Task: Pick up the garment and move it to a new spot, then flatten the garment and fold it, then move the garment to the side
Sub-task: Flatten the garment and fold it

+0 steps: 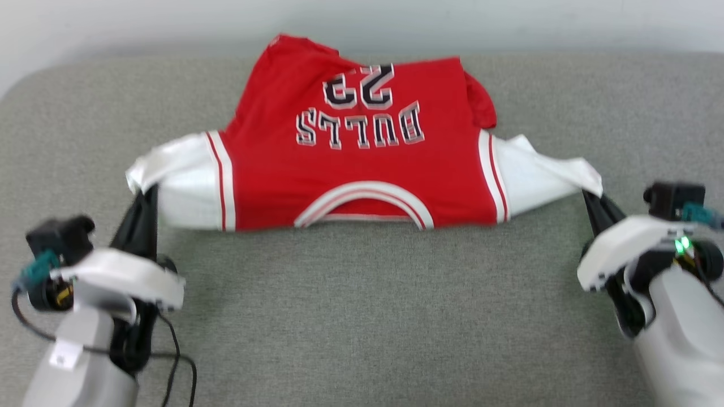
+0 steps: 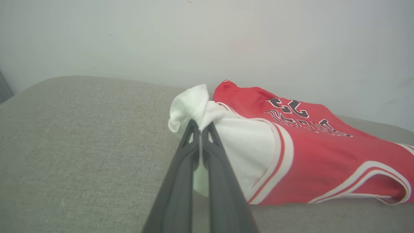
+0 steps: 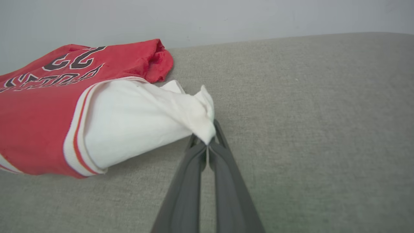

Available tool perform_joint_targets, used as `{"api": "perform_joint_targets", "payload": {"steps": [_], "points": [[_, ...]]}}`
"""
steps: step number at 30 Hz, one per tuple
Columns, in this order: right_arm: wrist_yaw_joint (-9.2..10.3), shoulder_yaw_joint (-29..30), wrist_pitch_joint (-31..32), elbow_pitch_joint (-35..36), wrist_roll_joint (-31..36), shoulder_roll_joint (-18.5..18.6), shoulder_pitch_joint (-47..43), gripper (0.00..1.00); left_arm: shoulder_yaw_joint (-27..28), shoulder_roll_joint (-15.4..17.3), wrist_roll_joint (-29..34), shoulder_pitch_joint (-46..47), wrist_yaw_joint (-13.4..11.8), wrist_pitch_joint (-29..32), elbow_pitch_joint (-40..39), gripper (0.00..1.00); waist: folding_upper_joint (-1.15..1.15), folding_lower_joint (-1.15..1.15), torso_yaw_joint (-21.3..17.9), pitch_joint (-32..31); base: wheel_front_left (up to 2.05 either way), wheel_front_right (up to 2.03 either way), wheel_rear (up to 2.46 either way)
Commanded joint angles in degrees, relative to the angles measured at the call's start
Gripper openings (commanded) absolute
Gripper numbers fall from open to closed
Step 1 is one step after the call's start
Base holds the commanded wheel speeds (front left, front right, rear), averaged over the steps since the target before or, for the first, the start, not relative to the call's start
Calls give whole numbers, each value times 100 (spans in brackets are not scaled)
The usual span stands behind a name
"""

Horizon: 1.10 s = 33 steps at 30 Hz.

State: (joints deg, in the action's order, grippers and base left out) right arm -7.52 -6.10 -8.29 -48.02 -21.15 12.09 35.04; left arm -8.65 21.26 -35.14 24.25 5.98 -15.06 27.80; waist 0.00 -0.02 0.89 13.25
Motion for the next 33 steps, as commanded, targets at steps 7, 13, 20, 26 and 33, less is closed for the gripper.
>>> {"api": "perform_joint_targets", "payload": {"steps": [7, 13, 20, 26, 33], "points": [[7, 463, 295, 973, 64, 24, -1488, 0, 297, -173, 240, -1395, -210, -15, -685, 0, 0, 2, 90, -685, 0, 0, 0], [8, 929, 958, 2152, 404, -183, -2842, 0, 297, -203, 310, -2454, -470, 15, -1237, 0, 0, 2, 134, -1050, 0, 0, 0], [8, 1422, 1945, 3677, 874, -561, -4386, 0, 227, -190, 318, -3371, -719, 271, -1907, 0, 0, 2, 218, -1307, 0, 0, 0], [8, 1520, 2702, 4619, 1093, -802, -5341, 0, 120, -189, 362, -3754, -860, 426, -2414, 0, 0, 2, 222, -1402, 0, 0, 0], [5, 1587, 2265, 5156, 816, -897, -5082, 100, -33, -230, 440, -3680, -920, 527, -2793, 0, 0, 2, 212, -1384, 0, 0, 0]]}}
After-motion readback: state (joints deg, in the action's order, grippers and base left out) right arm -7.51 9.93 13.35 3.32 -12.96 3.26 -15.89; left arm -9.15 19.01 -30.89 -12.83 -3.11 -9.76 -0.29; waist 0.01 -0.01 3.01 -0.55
